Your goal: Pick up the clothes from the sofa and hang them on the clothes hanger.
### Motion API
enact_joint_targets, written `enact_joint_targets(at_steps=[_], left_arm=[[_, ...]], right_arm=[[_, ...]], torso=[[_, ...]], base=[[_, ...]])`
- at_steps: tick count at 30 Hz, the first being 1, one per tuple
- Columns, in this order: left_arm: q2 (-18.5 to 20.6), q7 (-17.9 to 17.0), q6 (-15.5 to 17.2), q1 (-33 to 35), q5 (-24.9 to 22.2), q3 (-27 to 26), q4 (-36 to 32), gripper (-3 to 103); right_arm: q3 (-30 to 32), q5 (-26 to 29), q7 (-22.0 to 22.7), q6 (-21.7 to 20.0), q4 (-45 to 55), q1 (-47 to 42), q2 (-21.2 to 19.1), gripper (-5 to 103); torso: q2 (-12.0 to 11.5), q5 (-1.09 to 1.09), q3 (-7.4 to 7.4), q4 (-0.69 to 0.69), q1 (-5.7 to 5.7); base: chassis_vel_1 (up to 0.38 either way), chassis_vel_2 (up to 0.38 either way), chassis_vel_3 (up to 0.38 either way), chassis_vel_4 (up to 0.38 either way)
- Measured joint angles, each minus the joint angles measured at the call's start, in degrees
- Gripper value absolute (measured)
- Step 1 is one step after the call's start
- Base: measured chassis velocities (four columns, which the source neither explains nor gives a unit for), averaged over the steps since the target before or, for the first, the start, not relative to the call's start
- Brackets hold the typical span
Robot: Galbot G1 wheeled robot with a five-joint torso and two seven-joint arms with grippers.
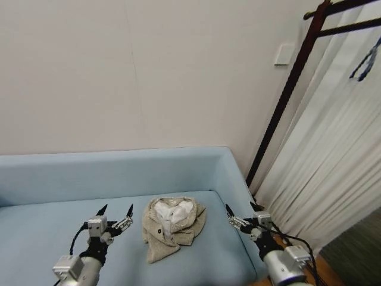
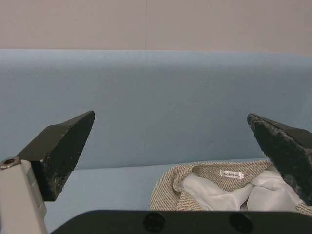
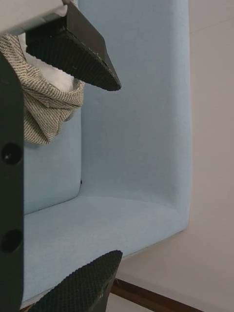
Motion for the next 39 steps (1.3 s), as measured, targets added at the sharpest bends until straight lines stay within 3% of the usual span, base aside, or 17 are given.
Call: enact_joint_targets(at_steps=[6,10,16,20,26,31,39], left_arm=[[3.0,-3.2,3.2,-2.6,-4.6,-0.4,0.1,100],[5.3,-6.8,6.4,-5.3,-8.1,0.0,3.9,100],[8.4,-7.3,6.5,-8.3,-12.1,1.4,11.1,100],[11.1,-7.9,6.5,-10.4,-16.0,2.0,16.4,100],[11.0,-10.0,6.7,-12.4,-19.1,3.4,21.0,100],[11.3,-10.4,7.6,-20.1,-20.7,10.6,26.8,100],[10.0,-10.5,8.6,-28.0,-21.4,19.3,32.2,100]], right_arm=[[0.5,0.7,1.3,0.2,0.0,0.4,-1.1,100],[0.8,1.6,2.6,0.0,0.0,0.6,-3.6,100],[0.7,5.3,4.7,0.9,0.0,2.8,-7.6,100],[-1.5,8.2,5.5,0.0,-4.0,10.2,-10.5,100],[-5.7,12.0,5.9,-1.3,-9.4,17.6,-14.4,100],[-5.8,14.8,6.8,-1.4,-10.9,18.7,-17.7,100],[-6.2,15.0,7.0,-1.5,-12.2,19.5,-17.7,100]], torso=[[0.0,0.0,0.0,0.01,0.0],[0.0,0.0,0.0,0.0,0.0],[0.0,-0.01,0.0,-0.01,0.0],[0.0,0.02,0.0,-0.01,0.0],[0.0,0.02,0.01,0.07,0.0],[0.0,0.0,0.01,-0.04,0.01],[0.0,0.01,0.0,0.0,0.01]], base=[[0.0,0.0,0.0,0.0],[0.0,0.0,0.0,0.0],[0.0,0.0,0.0,0.0],[0.0,0.0,0.0,0.0],[0.0,0.0,0.0,0.0],[0.0,0.0,0.0,0.0],[0.0,0.0,0.0,0.0]])
